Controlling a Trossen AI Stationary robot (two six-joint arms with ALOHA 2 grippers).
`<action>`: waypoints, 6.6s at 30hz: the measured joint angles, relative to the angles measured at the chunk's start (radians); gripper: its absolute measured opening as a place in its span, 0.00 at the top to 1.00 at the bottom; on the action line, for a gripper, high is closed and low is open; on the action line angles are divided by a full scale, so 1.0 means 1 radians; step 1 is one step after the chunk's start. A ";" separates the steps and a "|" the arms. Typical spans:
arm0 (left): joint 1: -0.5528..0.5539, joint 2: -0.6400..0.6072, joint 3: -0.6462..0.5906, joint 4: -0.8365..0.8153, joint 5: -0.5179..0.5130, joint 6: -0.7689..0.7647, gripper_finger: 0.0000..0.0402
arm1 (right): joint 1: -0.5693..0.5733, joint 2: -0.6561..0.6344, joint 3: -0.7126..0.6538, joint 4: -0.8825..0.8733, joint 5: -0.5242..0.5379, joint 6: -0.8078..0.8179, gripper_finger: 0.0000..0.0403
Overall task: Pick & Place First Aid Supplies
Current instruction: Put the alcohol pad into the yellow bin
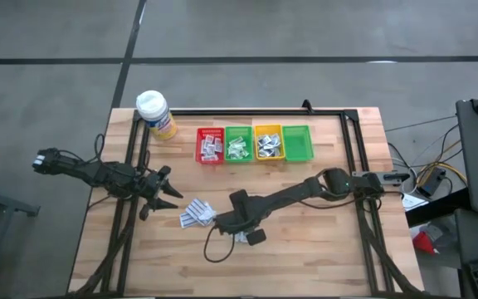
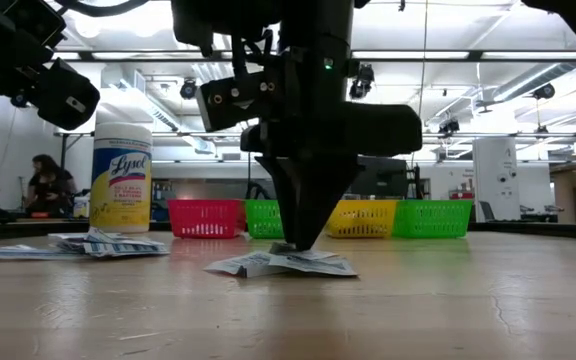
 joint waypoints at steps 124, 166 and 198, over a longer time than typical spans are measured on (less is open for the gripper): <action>0.000 0.000 0.000 0.000 -0.009 0.050 0.57 | -0.008 -0.002 -0.038 0.077 0.250 0.183 0.81; 0.000 0.001 0.000 0.000 -0.009 0.044 0.57 | -0.029 -0.045 -0.019 -0.022 0.312 0.262 0.98; 0.000 0.001 0.000 0.000 -0.009 0.052 0.57 | -0.218 -0.264 0.057 -0.111 -0.269 -0.025 0.91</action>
